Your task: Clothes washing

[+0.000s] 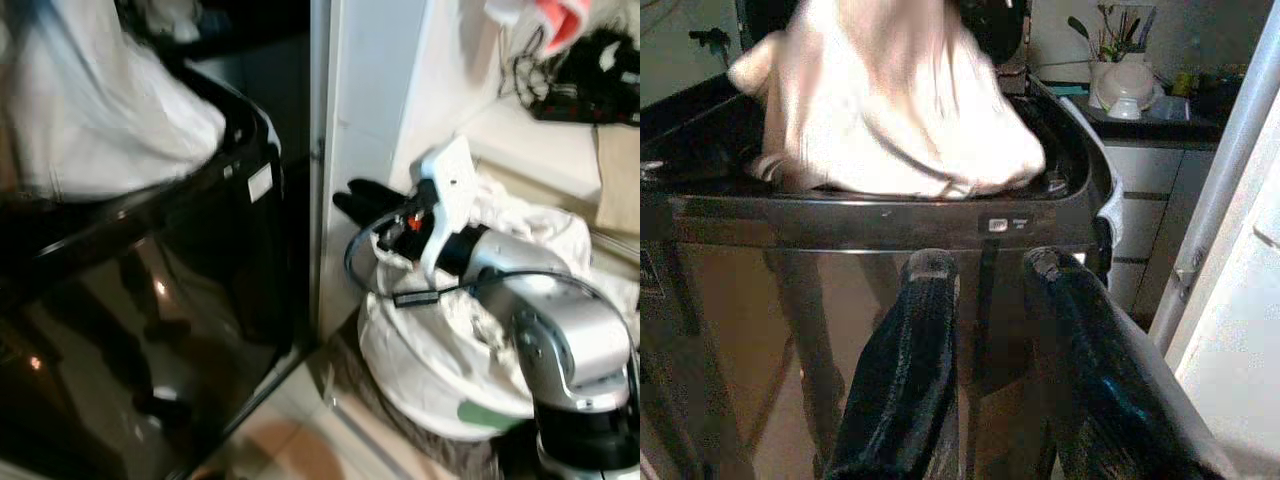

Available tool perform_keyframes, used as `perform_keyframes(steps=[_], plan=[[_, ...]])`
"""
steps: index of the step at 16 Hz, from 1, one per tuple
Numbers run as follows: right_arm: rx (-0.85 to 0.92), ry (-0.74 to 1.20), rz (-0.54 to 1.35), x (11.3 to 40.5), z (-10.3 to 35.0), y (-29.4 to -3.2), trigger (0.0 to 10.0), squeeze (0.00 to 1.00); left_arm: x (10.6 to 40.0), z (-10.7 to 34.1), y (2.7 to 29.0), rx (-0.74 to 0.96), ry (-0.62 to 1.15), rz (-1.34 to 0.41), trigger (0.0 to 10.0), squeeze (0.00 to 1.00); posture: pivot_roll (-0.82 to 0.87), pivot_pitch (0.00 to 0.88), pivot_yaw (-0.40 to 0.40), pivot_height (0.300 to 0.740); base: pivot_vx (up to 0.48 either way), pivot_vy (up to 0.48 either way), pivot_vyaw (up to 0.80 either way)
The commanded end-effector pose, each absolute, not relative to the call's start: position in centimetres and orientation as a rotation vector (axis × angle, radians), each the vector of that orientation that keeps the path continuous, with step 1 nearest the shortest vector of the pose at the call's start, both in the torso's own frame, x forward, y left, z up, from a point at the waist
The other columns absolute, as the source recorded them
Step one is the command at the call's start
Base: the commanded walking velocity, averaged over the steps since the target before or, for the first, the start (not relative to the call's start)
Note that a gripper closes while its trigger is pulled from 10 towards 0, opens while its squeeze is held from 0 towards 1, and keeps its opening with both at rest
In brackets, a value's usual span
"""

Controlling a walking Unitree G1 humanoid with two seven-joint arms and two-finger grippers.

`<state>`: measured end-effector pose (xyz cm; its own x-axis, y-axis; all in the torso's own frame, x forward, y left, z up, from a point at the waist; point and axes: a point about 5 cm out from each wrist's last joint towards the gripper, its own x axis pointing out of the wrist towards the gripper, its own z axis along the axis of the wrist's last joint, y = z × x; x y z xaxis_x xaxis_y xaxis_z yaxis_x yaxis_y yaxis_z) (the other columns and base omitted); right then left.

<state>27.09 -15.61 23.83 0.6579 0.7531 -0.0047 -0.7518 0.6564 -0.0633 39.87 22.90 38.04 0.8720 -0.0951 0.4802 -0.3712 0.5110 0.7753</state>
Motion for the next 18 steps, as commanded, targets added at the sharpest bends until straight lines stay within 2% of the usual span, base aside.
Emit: perform_keyframes(steps=[1, 2, 3, 5, 7, 9, 12, 16, 17, 18], plan=[[-0.088, -0.027, 0.851, 27.0, 23.9, -15.6, 10.0, 0.00, 40.5, 35.8, 23.6, 1.060, -0.355, 0.133, 0.0, 0.00, -0.05, 0.000, 0.054, 0.740, 0.000, 0.000, 0.00], [-0.091, -0.020, 0.858, 26.9, 23.7, -15.5, 10.0, 0.00, 41.1, 32.5, 24.3, 1.049, -0.154, 0.083, 2.5, 0.00, -0.06, 0.000, 0.054, 0.740, 0.000, 0.000, 0.00], [-0.099, -0.004, 0.873, 26.7, 23.5, -15.3, 10.0, 0.00, 41.2, 28.7, 25.4, 0.991, 0.063, 0.059, 10.0, 0.00, -0.06, 0.000, 0.059, 0.740, 0.000, 0.000, 0.00], [-0.110, 0.018, 0.894, 26.3, 23.2, -15.1, 10.0, 0.00, 40.8, 25.1, 26.3, 0.873, 0.285, 0.009, 10.0, 0.00, -0.07, 0.000, 0.063, 0.740, 0.000, 0.000, 0.00], [-0.115, 0.029, 0.902, 26.1, 23.0, -15.0, 10.0, 0.00, 40.4, 24.1, 27.0, 0.818, 0.377, -0.021, 10.0, 1.00, -0.07, 0.000, 0.063, 0.740, 0.000, 0.000, 0.00], [-0.124, 0.039, 0.905, 26.2, 22.8, -14.8, 10.0, 0.00, 39.8, 24.9, 28.7, 0.788, 0.380, 0.022, 10.0, 1.00, -0.07, 0.000, 0.057, 0.740, 0.000, 0.000, 0.00], [-0.126, 0.036, 0.890, 26.8, 22.8, -14.7, 10.0, 0.00, 39.7, 27.3, 29.6, 0.753, 0.275, 0.085, 10.0, 1.00, -0.05, 0.000, 0.035, 0.740, 0.000, 0.000, 0.00], [-0.144, 0.055, 0.815, 28.0, 22.6, -15.1, 10.0, 0.00, 40.0, 27.0, 28.3, 0.591, 0.216, 0.015, 10.0, 1.00, -0.04, 0.000, 0.028, 0.740, 0.000, 0.000, 0.00], [-0.155, 0.065, 0.694, 29.0, 22.4, -15.9, 10.0, 0.00, 40.5, 27.2, 25.7, 0.446, 0.088, -0.126, 10.0, 0.00, -0.04, 0.000, 0.032, 0.740, 0.000, 0.000, 0.00], [-0.166, 0.069, 0.622, 29.6, 22.2, -16.4, 10.0, 0.00, 40.6, 27.2, 24.1, 0.394, 0.020, -0.209, 10.0, 0.00, -0.05, 0.000, 0.035, 0.740, 0.000, 0.000, 0.00]])
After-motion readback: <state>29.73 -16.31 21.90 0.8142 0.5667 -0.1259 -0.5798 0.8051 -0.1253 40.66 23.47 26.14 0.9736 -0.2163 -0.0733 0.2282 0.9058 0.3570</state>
